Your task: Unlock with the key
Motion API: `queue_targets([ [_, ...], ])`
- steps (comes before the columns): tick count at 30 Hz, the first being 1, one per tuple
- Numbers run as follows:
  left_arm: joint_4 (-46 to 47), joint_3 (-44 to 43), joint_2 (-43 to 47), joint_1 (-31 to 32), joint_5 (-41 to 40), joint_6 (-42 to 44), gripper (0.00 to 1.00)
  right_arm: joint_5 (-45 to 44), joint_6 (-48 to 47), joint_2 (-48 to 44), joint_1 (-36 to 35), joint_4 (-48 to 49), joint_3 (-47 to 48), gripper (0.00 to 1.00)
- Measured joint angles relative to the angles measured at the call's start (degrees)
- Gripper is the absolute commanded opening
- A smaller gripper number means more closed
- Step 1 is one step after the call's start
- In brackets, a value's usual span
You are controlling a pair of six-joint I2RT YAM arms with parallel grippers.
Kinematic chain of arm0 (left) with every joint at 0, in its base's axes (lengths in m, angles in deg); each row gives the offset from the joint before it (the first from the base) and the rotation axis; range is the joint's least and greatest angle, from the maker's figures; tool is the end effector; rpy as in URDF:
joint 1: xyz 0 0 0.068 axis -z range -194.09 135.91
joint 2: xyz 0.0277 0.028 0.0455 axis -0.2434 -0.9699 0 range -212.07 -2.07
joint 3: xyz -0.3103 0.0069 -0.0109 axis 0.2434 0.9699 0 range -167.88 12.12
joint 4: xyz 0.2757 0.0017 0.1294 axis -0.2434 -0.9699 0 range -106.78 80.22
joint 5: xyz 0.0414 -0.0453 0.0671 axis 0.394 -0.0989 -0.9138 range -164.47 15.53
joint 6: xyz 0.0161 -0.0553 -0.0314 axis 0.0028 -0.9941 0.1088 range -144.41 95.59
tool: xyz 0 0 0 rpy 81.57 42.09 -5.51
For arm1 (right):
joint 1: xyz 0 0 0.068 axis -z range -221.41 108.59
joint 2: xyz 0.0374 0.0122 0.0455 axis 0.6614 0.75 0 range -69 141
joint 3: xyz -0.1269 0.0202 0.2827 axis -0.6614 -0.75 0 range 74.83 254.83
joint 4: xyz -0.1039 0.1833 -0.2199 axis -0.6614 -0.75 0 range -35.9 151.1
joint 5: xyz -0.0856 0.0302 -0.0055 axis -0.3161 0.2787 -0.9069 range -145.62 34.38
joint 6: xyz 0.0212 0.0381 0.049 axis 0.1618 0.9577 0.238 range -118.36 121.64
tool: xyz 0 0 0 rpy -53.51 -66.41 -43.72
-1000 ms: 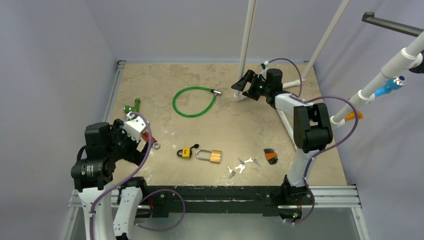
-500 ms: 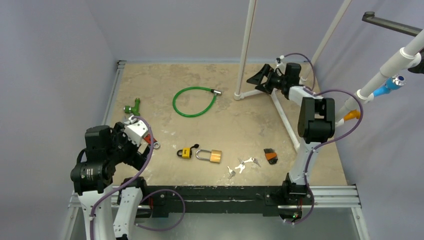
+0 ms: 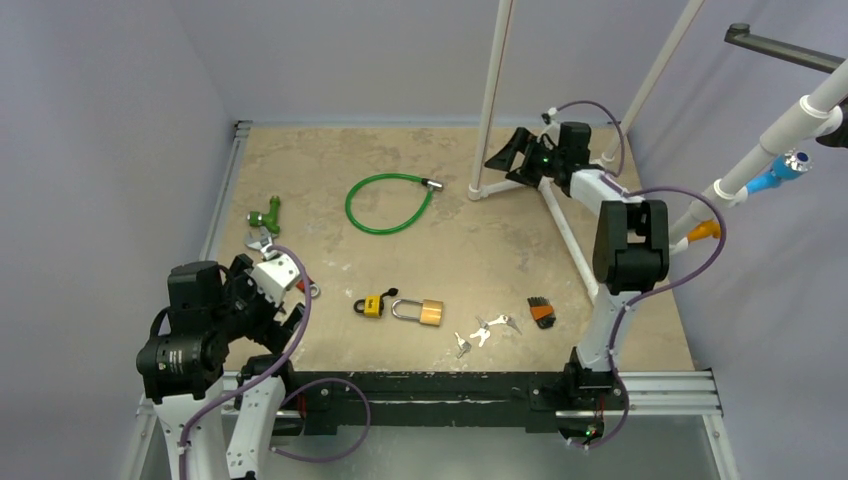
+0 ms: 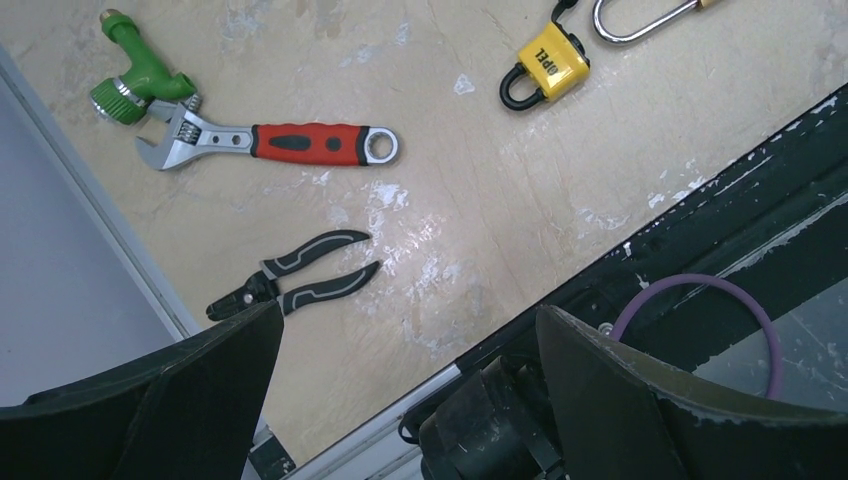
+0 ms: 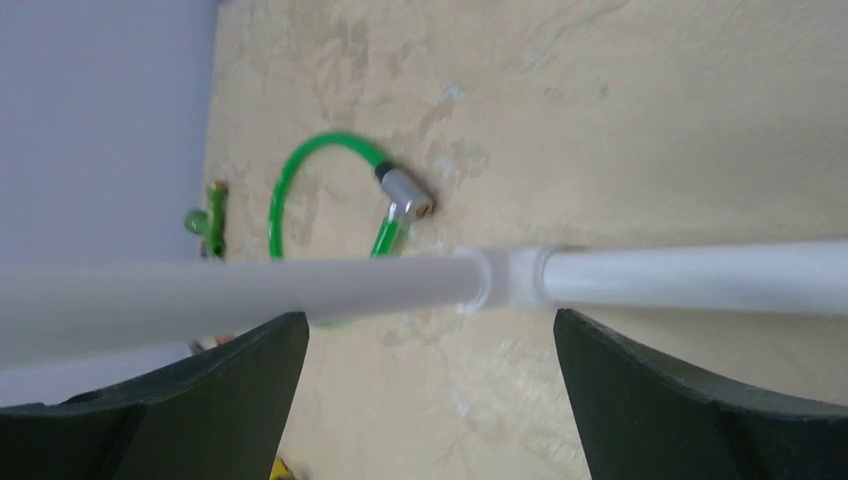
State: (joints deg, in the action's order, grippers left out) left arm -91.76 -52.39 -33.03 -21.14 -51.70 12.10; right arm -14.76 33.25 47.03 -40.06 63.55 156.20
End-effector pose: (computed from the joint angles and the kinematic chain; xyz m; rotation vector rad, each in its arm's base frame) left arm 0.0522 -0.0137 0.3890 0.7639 2.2061 -0.1073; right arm 0.5222 0.0214 0.2094 0.1833 2.1542 1.0665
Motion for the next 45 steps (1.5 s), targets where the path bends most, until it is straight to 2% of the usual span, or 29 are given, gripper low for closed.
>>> queue_targets([
  [4,-0.2,-0.2,0.0,0.0,0.9,0.2,1.00,-4.4,-0.5,-9.0,-4.4,-1.5,-7.0,0.95],
  [9,-0.3,-0.2,0.0,0.0,2.1,0.2,1.00,-8.6,0.7,-19.5,-5.4,-0.3,-18.1,0.96],
  [12,-0.4,-0.2,0.0,0.0,2.4,0.2,1.00,-11.4,1.3,-22.5,-6.4,0.2,-22.4,0.95],
  [15,-0.4,-0.2,0.1,0.0,2.4,0.2,1.00,-13.0,1.3,-23.3,-10.4,0.1,-23.8,0.93],
  [21,-0.4,-0.2,0.1,0.0,2.4,0.2,1.00,-13.4,-1.7,-23.3,-22.3,0.3,-20.7,0.93],
  [25,-0.3,-0.2,0.1,0.0,2.4,-0.2,1.00,-16.1,-5.8,-22.3,-26.5,-0.3,-14.4,0.96],
  [34,0.2,-0.2,-1.6,0.0,2.4,-1.4,1.00,-23.5,-10.4,-13.1,-26.9,-0.3,-0.1,0.98],
  [45,0.5,-0.2,-1.9,0.0,1.9,-1.3,1.00,-34.6,-10.8,-10.7,-24.9,0.2,0.6,0.99],
])
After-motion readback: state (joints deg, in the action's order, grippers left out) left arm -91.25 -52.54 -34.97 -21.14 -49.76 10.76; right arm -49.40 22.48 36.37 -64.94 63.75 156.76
